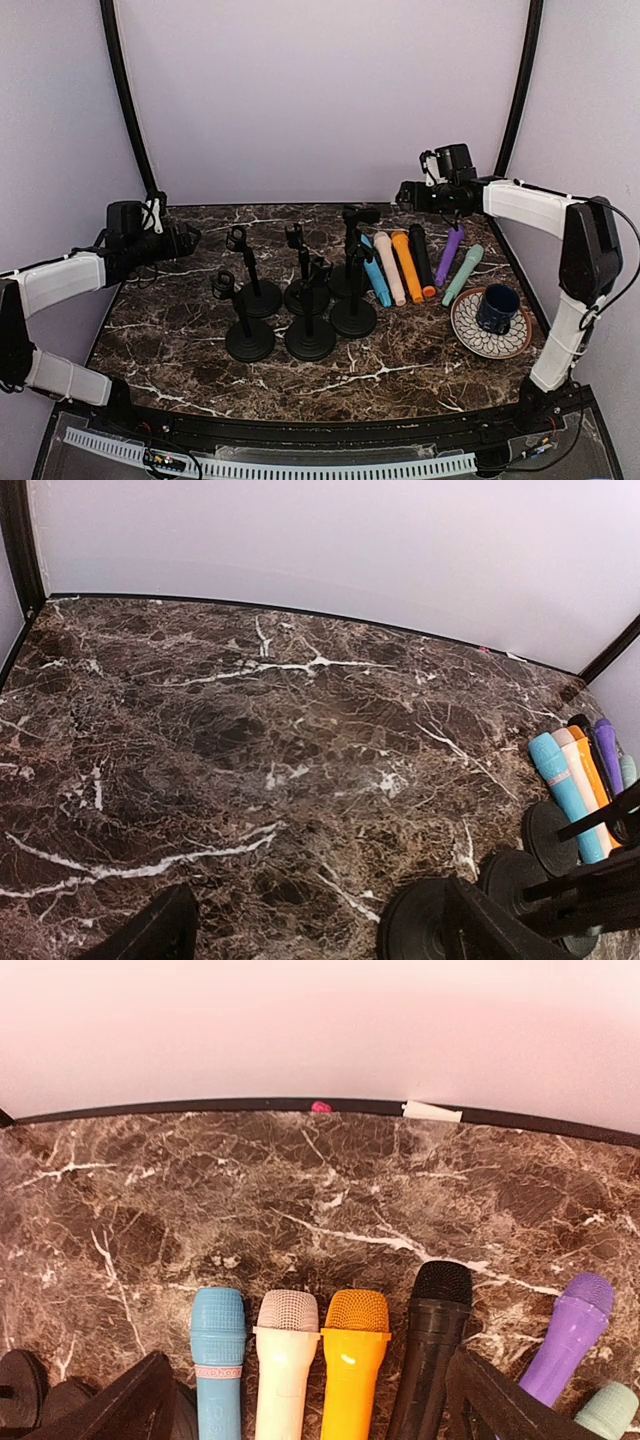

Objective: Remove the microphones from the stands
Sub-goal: Reset both arms

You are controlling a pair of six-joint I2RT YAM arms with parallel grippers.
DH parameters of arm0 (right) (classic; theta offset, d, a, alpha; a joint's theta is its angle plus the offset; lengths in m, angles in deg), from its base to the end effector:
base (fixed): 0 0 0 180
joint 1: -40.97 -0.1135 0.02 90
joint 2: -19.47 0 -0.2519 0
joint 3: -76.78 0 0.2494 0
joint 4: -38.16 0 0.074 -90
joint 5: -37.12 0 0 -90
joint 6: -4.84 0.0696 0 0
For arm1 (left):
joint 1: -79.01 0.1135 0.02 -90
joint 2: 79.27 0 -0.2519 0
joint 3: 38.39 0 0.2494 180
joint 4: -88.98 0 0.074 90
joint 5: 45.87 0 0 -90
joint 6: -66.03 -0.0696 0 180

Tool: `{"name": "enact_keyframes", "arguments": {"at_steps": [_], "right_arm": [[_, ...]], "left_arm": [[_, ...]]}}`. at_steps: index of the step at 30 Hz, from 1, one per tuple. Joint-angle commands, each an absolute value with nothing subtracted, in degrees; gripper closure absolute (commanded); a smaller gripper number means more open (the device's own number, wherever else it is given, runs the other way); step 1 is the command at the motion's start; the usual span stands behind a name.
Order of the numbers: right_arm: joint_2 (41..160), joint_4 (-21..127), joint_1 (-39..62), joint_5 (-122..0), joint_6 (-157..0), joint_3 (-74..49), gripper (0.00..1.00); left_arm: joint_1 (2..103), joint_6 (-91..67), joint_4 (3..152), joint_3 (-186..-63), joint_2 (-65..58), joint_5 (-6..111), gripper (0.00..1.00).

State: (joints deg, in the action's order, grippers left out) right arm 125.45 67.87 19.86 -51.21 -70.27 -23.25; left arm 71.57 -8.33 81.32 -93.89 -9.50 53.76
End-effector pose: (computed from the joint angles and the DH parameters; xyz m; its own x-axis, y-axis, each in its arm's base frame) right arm 0.4243 0.1616 0.2461 -0.6124 0.0389 -0.7896 -0.1868 0.9634 0.1924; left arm 0.3028 -0.0513 0.2351 -0.4325 -0.2116 -0.8765 0.1713 0.9351 -0.3102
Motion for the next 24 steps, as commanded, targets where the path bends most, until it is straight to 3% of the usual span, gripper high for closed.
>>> {"name": "enact_keyframes", "arguments": {"at_steps": [1,8,17,24], "right_arm": [[118.1,55.8,23.0,-49.6,-68.1,-13.0,0.03],[105.1,44.6,31.0,-45.2,-66.8,4.9,0.01],[89.7,28.6,42.7,-41.9,-67.6,26.7,0.01],[82.6,13.7,43.6,-38.1,-71.9,39.9,0.01]], "left_arm": [[74.8,-8.0,90.9,-91.9,-5.2,56.1,0.13],[83.4,-3.5,106.7,-85.3,-2.6,58.3,0.12],[87.7,-7.2,119.5,-75.4,-3.8,49.3,0.1],[87.5,-12.8,124.1,-71.9,-4.9,46.3,0.09]]}}
